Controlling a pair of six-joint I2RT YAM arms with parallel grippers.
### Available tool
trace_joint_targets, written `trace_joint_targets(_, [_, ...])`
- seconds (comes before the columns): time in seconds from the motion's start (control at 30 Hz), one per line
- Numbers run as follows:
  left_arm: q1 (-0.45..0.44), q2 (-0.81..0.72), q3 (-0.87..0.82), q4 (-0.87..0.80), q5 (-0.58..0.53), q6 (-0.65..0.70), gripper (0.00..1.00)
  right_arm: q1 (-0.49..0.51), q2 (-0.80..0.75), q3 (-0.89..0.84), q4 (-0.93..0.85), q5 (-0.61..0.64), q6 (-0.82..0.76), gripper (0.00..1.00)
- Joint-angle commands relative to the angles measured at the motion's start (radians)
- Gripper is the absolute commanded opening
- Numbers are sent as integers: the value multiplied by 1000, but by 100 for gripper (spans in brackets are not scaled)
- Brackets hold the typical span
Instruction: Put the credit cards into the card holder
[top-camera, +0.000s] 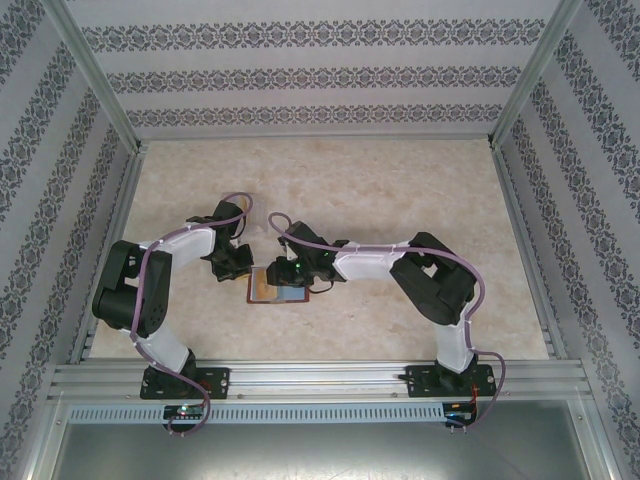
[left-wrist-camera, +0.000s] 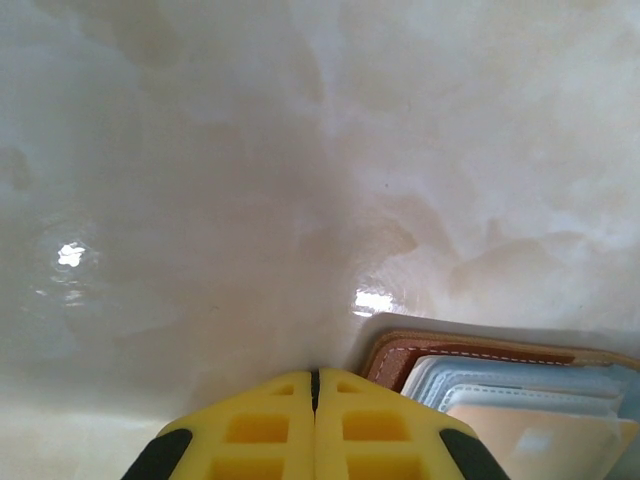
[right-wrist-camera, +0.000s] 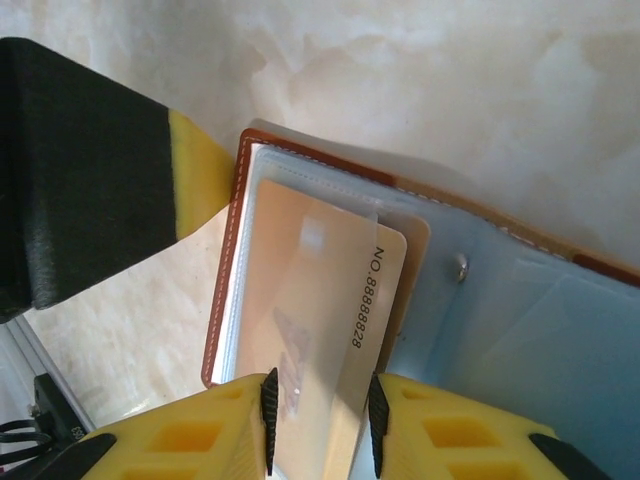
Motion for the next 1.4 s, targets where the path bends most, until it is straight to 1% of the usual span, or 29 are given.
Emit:
trace_joint_targets(0.0, [-22,103,-15,217,79,-7,7,18,-48,-26,12,52,41,31])
trace_joint_targets(0.2, [-22,130,-12,234,110,-23,7,40,-41,-32,21,76,63,31])
trace_joint_targets(0.33, [-21,131,-24,255,137,-40,6,51,-12,-11,27,67,73,27])
trace_joint_targets(0.47, [-21,131,-22,244,135,-35,6,54,-2,-2,37,71,79,27])
trace_joint_targets(0.53, [-22,124,-30,252,137,-38,6,57,-13,-3,37,70,75,27])
trace_joint_targets(0.63, [-19,121,-24,243,136,-27,6,57,-62,-25,30,103,51,29])
trace_joint_targets(0.77, [-20,73,-37,252,150,-14,7,57,-165,-71,7,161,-26,34])
trace_joint_targets(0.83, [-16,29,-35,239,160,1,13,57,-220,-90,-40,217,-84,35])
trace_joint_targets(0.9, [-9,-33,-22,209,159,15,20,59,-259,-99,-141,308,-129,36])
trace_joint_targets(0.97, [-9,-89,-9,183,160,30,26,60,-276,-117,-185,327,-136,38])
trace_joint_targets(1.03, [-9,-132,-3,165,163,41,30,67,-283,-147,-198,323,-106,44])
trace_joint_targets(1.1, [-9,-155,-3,149,170,47,31,76,-277,-176,-199,320,-50,54])
trace_joint_targets(1.13, [-9,-159,-8,144,172,46,31,78,-277,-187,-202,327,-15,56])
trace_joint_targets(1.2, [-9,-164,-38,158,189,38,31,81,-289,-226,-178,338,61,59])
trace_joint_targets(1.27, [-9,-165,-78,197,212,26,31,94,-305,-245,-165,353,106,61])
trace_joint_targets(1.33, [-9,-167,-109,221,228,24,32,106,-318,-235,-184,363,106,61])
trace_joint_targets(1.37, [-9,-174,-122,230,238,25,34,107,-332,-228,-199,366,93,61])
